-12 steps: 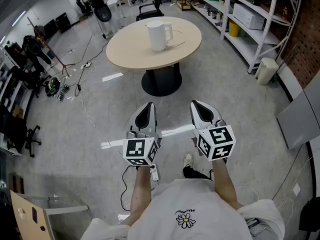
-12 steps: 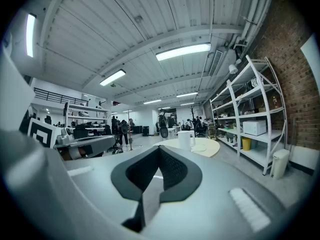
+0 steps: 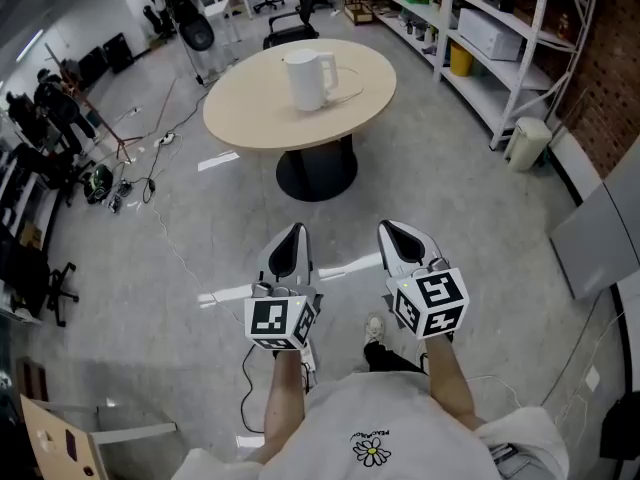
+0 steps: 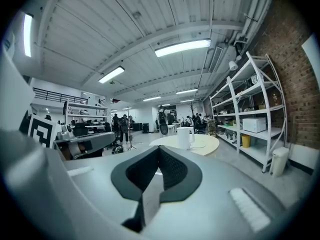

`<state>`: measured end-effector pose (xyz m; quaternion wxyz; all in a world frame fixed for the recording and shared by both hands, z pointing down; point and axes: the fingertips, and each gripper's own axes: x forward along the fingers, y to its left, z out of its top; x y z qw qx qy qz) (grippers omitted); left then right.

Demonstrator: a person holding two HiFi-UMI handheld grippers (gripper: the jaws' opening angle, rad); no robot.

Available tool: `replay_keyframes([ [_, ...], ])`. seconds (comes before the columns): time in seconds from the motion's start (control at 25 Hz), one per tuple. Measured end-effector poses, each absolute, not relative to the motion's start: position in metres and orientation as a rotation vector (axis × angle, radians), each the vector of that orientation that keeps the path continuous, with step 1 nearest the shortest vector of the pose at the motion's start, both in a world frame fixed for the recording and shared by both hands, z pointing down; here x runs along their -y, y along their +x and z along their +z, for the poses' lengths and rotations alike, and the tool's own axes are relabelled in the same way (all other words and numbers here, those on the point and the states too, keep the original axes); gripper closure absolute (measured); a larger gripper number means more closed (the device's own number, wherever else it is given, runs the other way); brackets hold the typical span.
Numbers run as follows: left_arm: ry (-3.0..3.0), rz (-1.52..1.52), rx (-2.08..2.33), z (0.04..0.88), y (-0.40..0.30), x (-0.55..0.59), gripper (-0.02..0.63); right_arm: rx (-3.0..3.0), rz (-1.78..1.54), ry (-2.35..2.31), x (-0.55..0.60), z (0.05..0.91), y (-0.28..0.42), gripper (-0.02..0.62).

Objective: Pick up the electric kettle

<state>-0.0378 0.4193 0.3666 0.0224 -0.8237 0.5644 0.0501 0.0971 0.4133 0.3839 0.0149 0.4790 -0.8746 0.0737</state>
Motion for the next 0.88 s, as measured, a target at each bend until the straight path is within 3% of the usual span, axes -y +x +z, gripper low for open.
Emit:
replay_keyframes([
  [0.4,-2.575,0.074,-1.789,0.39,-0.044,-0.336,0.606,2.726,0.344,1.465,-0.331,0.411,0.098,0.588],
  [0.88,-2.507,0.124,-1.802,0.355,-0.028,-0.22,0.606,2.764,0.226,1.422,-0.191,0.384,0.114,0.588],
])
